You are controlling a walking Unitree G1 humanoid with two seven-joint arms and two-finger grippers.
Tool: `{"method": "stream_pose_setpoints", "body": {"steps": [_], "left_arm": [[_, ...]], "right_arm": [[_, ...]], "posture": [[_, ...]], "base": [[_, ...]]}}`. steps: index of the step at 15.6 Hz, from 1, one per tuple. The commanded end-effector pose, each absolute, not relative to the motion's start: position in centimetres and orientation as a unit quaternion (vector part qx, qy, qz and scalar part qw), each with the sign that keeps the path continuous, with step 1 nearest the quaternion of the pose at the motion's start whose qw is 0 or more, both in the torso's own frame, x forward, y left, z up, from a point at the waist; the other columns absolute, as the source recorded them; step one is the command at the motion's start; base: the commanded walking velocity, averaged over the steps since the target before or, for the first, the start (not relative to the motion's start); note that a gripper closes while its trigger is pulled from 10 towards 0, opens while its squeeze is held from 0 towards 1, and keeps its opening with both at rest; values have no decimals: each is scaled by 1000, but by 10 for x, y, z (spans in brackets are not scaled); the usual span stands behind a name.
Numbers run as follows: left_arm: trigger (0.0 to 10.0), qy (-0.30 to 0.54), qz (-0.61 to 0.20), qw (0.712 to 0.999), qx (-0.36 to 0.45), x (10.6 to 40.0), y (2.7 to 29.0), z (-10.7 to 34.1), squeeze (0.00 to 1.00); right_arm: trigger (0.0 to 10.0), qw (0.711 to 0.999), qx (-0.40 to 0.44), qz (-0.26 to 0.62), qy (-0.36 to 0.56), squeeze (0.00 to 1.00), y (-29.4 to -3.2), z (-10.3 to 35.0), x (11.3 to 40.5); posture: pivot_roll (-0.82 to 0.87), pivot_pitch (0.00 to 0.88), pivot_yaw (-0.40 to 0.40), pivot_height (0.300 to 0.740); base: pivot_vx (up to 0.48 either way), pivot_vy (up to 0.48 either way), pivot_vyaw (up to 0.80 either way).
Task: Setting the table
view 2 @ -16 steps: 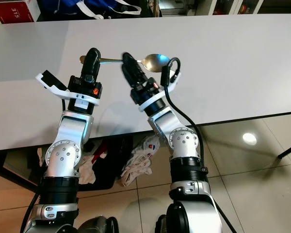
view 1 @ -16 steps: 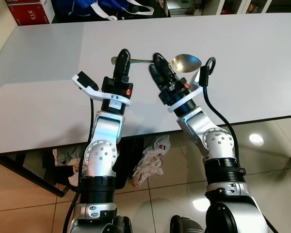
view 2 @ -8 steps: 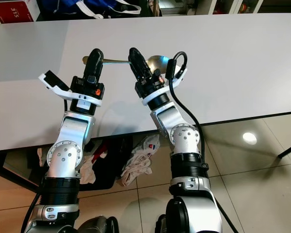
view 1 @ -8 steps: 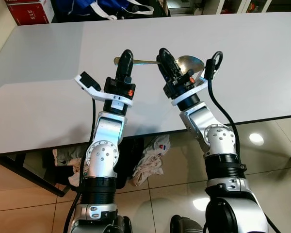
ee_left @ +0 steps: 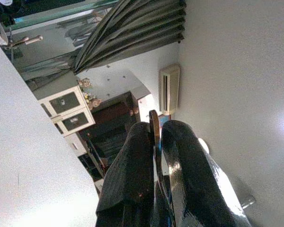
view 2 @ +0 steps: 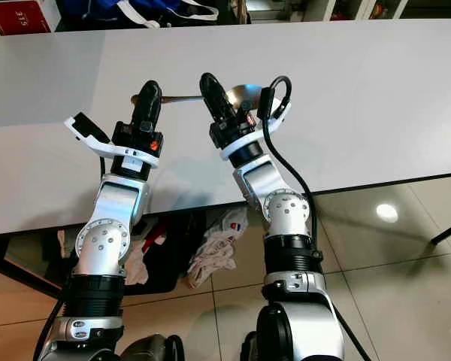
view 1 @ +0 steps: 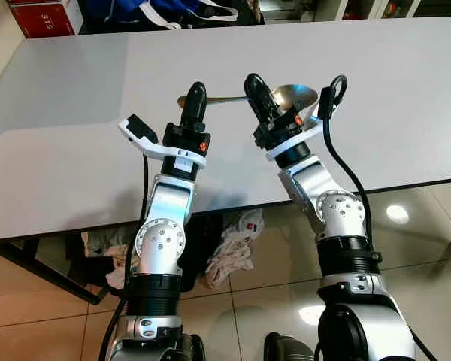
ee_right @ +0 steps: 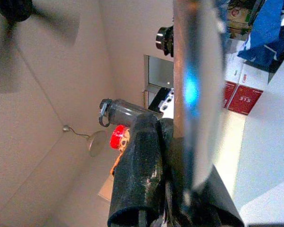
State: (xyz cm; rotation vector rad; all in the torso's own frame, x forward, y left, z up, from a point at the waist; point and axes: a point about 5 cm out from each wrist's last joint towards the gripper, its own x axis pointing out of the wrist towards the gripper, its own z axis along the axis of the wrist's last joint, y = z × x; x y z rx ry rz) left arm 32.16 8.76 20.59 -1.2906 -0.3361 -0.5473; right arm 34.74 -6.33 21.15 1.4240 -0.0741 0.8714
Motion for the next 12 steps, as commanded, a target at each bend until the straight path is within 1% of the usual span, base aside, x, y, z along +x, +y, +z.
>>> {"method": "stream_pose_setpoints", "body": {"steps": [1, 4, 8, 10, 12], "left_arm": [[10000, -158, -273, 713, -626, 319, 61, 221, 1000], [10000, -157, -280, 710, -627, 320, 61, 221, 1000], [10000, -165, -285, 731, -597, 319, 75, 216, 1000], [10000, -177, -286, 736, -588, 318, 98, 213, 1000], [10000, -182, -289, 739, -581, 315, 109, 212, 1000]], "right_arm": [[0, 625, 653, 425, -34, 0, -22, 237, 343], [0, 630, 648, 426, -33, 0, -23, 236, 343], [0, 642, 638, 424, -37, 0, -25, 236, 344], [0, 649, 635, 418, -41, 0, -30, 234, 345], [0, 656, 629, 415, -44, 0, -32, 232, 345]], "posture": [[-77, 93, 59, 740], [-79, 89, 58, 740], [-82, 84, 58, 740], [-80, 87, 60, 740], [-82, 90, 64, 740]], "base": [[0, 0, 0], [0, 0, 0], [0, 0, 0], [0, 0, 0], [0, 0, 0]]}}
